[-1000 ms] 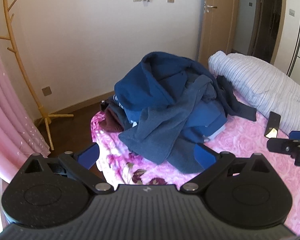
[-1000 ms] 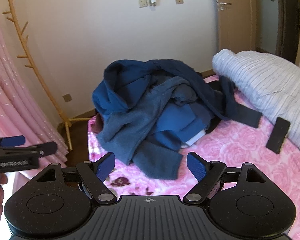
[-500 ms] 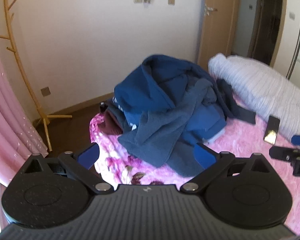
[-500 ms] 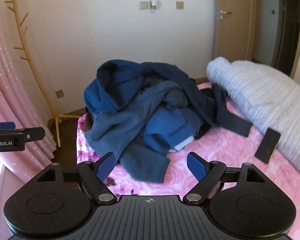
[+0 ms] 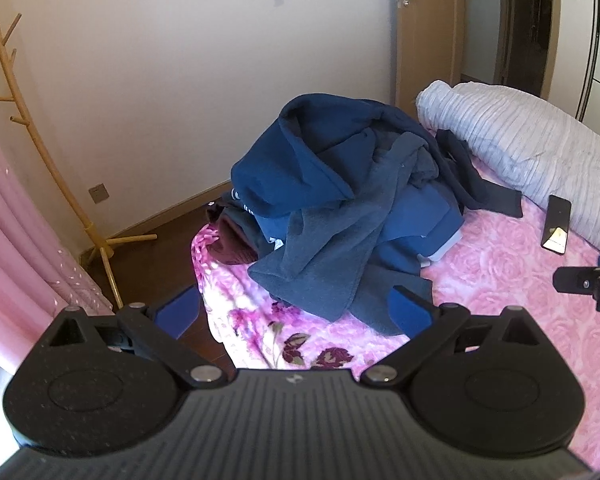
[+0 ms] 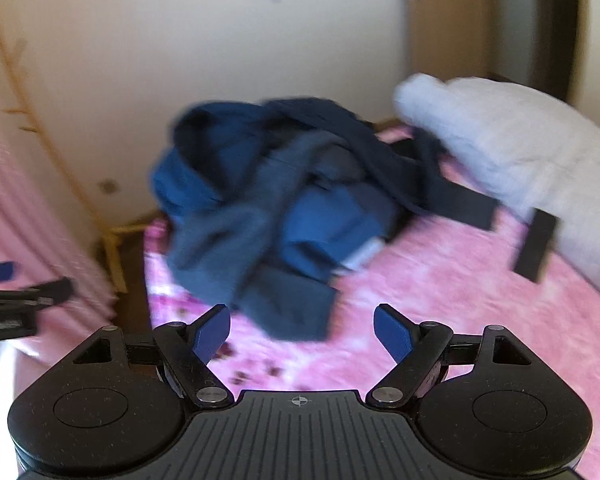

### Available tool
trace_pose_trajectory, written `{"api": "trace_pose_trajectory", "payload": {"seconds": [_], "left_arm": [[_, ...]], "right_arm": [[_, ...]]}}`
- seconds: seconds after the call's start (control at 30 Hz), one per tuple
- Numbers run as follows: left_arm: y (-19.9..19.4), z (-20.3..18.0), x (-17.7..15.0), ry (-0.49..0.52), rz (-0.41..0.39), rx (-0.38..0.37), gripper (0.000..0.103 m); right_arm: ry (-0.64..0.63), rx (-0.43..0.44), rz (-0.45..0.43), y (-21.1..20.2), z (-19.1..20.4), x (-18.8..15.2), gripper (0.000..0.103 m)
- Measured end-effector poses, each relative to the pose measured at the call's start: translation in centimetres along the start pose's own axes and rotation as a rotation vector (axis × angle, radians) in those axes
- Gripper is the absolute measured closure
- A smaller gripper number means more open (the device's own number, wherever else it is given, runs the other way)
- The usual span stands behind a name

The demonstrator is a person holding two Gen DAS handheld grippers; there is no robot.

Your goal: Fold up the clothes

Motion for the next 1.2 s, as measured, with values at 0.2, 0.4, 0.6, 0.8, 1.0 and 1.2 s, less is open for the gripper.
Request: {"api": "trace_pose_trajectory", "payload": {"seconds": [0.2, 0.4, 0.6, 0.8, 1.0, 1.2], "left_arm": [[0.4, -0.2, -0.2, -0.016, 0.024, -0.013, 0.004], [0.6, -0.2, -0.3, -0.022, 0.040, -0.019, 0.004], [0.3, -0.2, -0.4, -0.011, 0.041, -0.014, 0.004], [0.1, 0.2, -0.9, -0.009, 0.055, -0.015, 0.004], [2.3, 0.9, 0.5, 0.032, 0.065, -0.045, 0.003], [7.6, 2.1, 4.1, 0.095, 0.065, -0.092, 0.003]], "right_arm": [[0.001, -0.009, -0.001, -0.1, -0.3, -0.2, 0.021], [0.020, 0.021, 0.022, 0.1, -0.3, -0.1, 0.021], [-0.023, 0.004, -0.037, -0.8, -0.1, 0.7, 0.021], [-0.033, 0.047, -0.034, -0.5, 0.7, 1.1, 0.021], [-0.032, 0.053, -0.032, 0.6, 1.5, 2.2, 0.021], [0.010, 0.004, -0.053, 3.5, 1.0, 5.4, 0.021]]}}
Point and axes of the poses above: each gripper's, at about its wrist camera, not at the fingertips, and y roughly the way its jaws point, z to its left, x to its top, the point moved 10 cm from there along y, roughly the way its jaws point, and after that the axes turned 10 degrees about -x, right-handed, at the moved point
